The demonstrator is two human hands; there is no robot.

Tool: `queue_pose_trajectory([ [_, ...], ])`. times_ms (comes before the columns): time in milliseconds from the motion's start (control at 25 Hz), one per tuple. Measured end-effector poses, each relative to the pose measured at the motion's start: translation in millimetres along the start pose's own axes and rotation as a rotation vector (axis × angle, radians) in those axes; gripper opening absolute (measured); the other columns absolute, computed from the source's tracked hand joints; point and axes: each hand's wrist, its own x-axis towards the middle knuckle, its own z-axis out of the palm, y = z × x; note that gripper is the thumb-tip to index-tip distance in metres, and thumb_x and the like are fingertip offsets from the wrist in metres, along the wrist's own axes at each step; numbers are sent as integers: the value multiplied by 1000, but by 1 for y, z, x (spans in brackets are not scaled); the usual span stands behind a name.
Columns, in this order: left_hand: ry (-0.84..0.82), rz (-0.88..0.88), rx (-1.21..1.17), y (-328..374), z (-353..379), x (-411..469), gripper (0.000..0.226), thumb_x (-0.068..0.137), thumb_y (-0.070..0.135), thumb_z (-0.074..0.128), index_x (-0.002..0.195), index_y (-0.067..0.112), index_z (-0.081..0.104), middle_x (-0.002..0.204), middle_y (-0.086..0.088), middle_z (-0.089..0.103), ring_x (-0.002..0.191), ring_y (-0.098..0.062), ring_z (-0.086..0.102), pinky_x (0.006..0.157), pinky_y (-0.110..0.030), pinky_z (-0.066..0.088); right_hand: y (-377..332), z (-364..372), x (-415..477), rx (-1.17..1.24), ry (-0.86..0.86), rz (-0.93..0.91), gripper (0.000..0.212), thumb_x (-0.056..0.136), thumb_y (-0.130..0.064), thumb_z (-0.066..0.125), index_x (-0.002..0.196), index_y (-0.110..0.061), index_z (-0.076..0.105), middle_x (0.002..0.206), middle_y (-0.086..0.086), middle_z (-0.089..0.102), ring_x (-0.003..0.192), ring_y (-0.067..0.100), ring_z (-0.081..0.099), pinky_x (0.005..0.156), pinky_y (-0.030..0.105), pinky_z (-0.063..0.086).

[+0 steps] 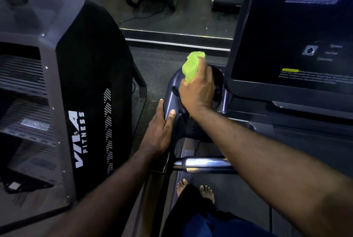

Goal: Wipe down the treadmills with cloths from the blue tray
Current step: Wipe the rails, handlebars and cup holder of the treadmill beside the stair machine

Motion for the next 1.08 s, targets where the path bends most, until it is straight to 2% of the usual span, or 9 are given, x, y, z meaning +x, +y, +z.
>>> queue_pose_trajectory([
  [120, 8, 2, -6, 0, 0, -1, 66, 110, 56, 33, 167, 28, 17, 168, -2, 36, 151, -19, 38, 124, -36, 30, 4, -1, 11, -151, -275, -208, 67, 94, -48, 65, 146, -8, 52, 161, 18, 43, 152, 40, 34, 125, 55, 28],
  [200, 9, 45, -77, -1, 0, -2, 59, 108, 51, 33, 161, 27, 32, 162, -1, 45, 148, -19, 43, 123, -39, 34, 1, -2, -12, -335, -541, -461, 80, 97, -70, 40, 151, -11, 52, 164, 12, 43, 156, 33, 30, 129, 51, 18],
  [280, 19, 36, -104, -3, -1, -2, 61, 104, 48, 29, 161, 29, 34, 161, 0, 46, 147, -18, 44, 123, -40, 34, 4, 3, -11, -467, -608, -620, 76, 99, -68, 35, 152, -16, 52, 165, 6, 43, 157, 28, 29, 131, 48, 14],
  [480, 12, 11, -3, -4, 0, 0, 63, 111, 48, 26, 168, 24, 14, 172, 3, 24, 156, -14, 27, 121, -22, 17, 0, 15, 70, -434, -330, -102, 62, 97, -52, 53, 149, -18, 51, 172, 13, 26, 160, 31, 17, 131, 49, 8],
  [600, 16, 20, -14, -2, 2, 1, 60, 113, 44, 31, 168, 29, 11, 172, 5, 24, 154, -11, 28, 117, -20, 17, 9, 11, 25, -366, -236, -46, 64, 95, -40, 62, 153, -19, 44, 174, 19, 11, 162, 36, 8, 131, 53, 10],
  [680, 25, 70, 3, -1, 1, 3, 60, 113, 41, 32, 168, 35, 9, 172, 9, 23, 154, -9, 28, 121, -23, 20, 20, -14, 2, -364, -298, -76, 68, 92, -23, 66, 156, -27, 42, 174, 16, 2, 161, 38, 6, 123, 56, 30],
  [800, 6, 117, 20, 1, 0, 1, 59, 112, 49, 33, 166, 42, 11, 172, 15, 21, 154, -4, 26, 127, -33, 23, 16, -42, -11, -519, -306, -230, 63, 88, -7, 64, 144, -34, 55, 155, 9, 27, 140, 35, 29, 94, 50, 56],
  [920, -12, 99, 11, 4, -1, -3, 62, 108, 62, 32, 164, 49, 9, 172, 14, 22, 155, -6, 26, 126, -37, 25, -4, -44, 7, -625, -346, -268, 59, 90, -8, 65, 144, -10, 43, 135, 17, 49, 120, 36, 51, 98, 44, 49],
  [1080, -13, 116, 32, 3, -1, -1, 64, 105, 67, 29, 163, 51, 7, 173, 12, 21, 156, -10, 26, 126, -42, 26, -23, -46, 30, -718, -537, -170, 59, 96, -34, 66, 138, 1, 46, 138, 20, 58, 128, 38, 57, 104, 43, 46],
])
